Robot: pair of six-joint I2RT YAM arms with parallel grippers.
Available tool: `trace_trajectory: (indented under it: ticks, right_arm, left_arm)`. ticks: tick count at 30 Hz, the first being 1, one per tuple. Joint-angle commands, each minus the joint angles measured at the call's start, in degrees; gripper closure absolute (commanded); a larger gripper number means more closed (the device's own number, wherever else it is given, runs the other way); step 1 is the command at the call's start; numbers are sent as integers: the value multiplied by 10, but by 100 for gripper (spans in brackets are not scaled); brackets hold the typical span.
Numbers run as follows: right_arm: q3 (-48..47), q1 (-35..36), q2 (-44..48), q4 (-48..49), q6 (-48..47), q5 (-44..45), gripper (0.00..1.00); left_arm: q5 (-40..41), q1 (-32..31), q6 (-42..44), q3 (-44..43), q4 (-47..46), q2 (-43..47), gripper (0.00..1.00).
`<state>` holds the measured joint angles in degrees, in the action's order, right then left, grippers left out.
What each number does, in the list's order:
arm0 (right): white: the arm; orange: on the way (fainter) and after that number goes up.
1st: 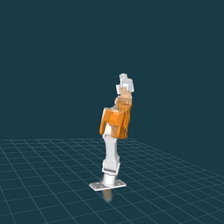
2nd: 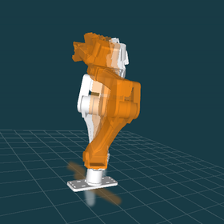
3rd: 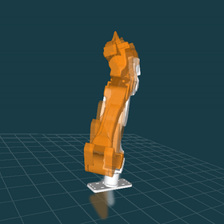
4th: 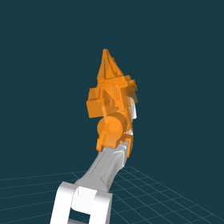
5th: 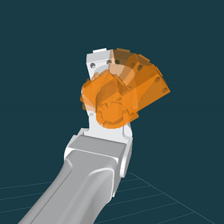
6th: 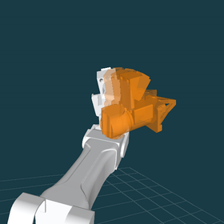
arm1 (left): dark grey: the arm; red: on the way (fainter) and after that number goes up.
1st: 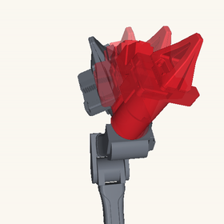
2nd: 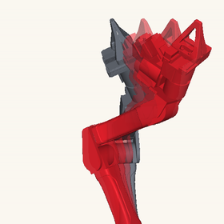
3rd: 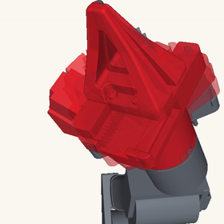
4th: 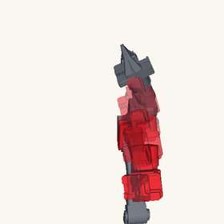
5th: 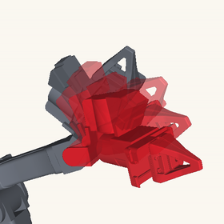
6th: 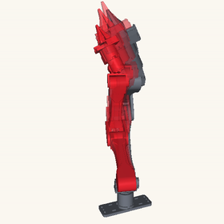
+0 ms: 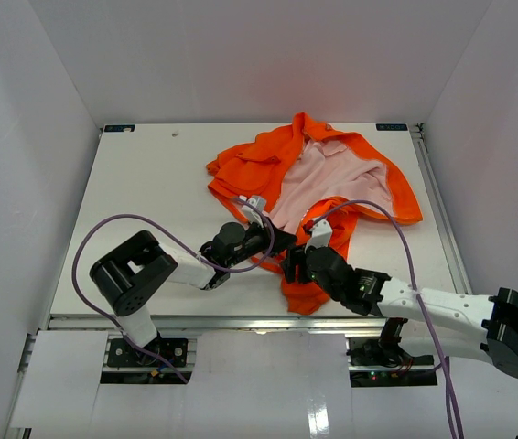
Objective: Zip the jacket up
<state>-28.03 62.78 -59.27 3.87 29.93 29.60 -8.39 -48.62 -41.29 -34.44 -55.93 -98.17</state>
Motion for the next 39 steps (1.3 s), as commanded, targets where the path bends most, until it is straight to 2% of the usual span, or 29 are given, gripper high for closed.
trace_trajectory:
  ticks: [1,12,18,27,39]
  right_arm:
    - [-5,14,-31,42,17,61,34]
    - [20,16,-59,77,29,88,41]
    - [13,16,-104,70,41,108,42]
    - [34,17,-130,151,39,130,43]
    - [32,16,-214,244,31,123,46]
  left_arm:
    - [-9,-3,-9,4,-26,11,100]
    - [-11,-3,-15,17,-33,32,100]
    - [-11,-3,-6,17,-24,26,100]
    - [8,-3,-5,32,-29,30,100]
    - [14,-3,-6,32,-28,23,100]
